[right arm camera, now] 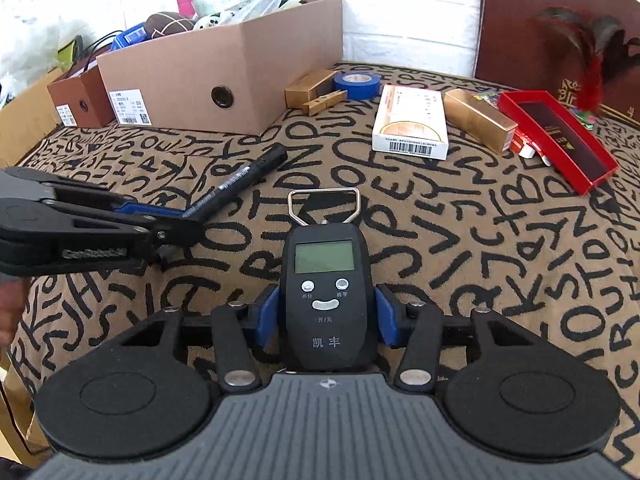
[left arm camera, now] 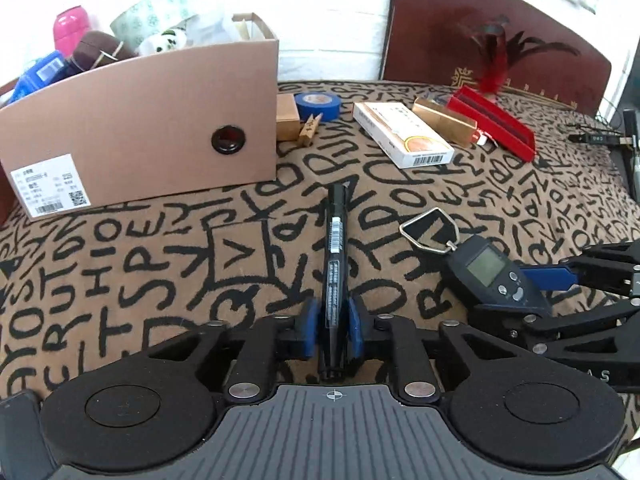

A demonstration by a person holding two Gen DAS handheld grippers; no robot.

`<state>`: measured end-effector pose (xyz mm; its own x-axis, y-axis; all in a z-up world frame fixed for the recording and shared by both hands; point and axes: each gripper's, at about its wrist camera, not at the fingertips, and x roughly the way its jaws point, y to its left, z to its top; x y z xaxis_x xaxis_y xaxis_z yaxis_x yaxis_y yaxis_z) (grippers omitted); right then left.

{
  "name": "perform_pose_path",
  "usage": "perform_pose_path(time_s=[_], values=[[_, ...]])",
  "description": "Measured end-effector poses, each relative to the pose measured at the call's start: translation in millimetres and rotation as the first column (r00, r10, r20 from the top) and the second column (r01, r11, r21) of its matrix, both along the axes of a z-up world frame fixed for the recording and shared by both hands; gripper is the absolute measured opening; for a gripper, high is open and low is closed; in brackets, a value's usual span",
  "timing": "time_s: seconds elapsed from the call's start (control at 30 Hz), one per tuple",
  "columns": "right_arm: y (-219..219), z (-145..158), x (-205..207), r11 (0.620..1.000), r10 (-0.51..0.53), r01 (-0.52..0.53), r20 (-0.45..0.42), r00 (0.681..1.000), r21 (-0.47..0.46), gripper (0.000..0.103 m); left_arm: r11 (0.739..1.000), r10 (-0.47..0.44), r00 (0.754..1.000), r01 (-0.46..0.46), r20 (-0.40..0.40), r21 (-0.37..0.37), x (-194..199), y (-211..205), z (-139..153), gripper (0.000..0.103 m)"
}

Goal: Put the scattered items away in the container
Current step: 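Grasp the black pen with the left tool while the right tool grasps the scale, then lift the pen and scale and carry both toward the cardboard box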

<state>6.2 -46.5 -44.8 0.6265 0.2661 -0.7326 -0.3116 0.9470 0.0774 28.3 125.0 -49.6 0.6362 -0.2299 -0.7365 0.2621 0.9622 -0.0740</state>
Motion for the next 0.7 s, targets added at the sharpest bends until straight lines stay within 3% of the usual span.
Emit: perform_pose_path(time_s=[0.07, 0.13, 0.23, 0.27, 0.37, 0.5, 0.7], values=[[4.9, 0.3, 4.6, 1.0, -0.006, 0.006, 0.0, 1.0, -0.016, 0.058, 1.0, -0.009, 1.0, 0.009, 0.012, 0.018, 6.2, -8.2, -2.1, 0.046], [9.9, -2.0, 7.3, 0.999, 0.008, -0.008, 0.008, 1.0, -0.04, 0.062, 0.998, -0.032, 0.999, 0.03, 0.035, 0.063, 8.6, -16.4, -5.0, 0.042], [10.4, -4.6, 8.0, 0.998, 0.015, -0.014, 0.026, 1.0, -0.058, 0.055, 0.994, -0.055, 0.997, 0.05, 0.054, 0.1, 7.0, -21.1, -6.4, 0.017], [9.0, -4.2, 7.9, 0.999, 0.012, -0.011, 0.025, 1.0, -0.049, 0.056, 0.995, -0.057, 0.997, 0.052, 0.049, 0.089, 6.4, -19.8, -5.4, 0.011], [4.9, -3.8, 8.1, 1.0, 0.007, -0.006, 0.017, 1.0, -0.024, 0.055, 0.998, -0.056, 0.998, 0.055, 0.036, 0.03, 3.2, -11.7, -3.2, 0.01], [2.1, 5.6, 5.3, 0.999, 0.024, -0.023, -0.026, 0.999, 0.029, 0.055, 0.992, -0.045, 0.999, 0.046, 0.014, -0.115, -3.7, 8.5, 7.7, 0.01], [5.8, 34.2, 3.6, 0.988, 0.071, -0.071, 0.001, 0.997, 0.135, 0.055, 0.988, 0.004, 0.992, 0.015, 0.123, -0.151, -14.2, 36.9, 58.9, 0.009]])
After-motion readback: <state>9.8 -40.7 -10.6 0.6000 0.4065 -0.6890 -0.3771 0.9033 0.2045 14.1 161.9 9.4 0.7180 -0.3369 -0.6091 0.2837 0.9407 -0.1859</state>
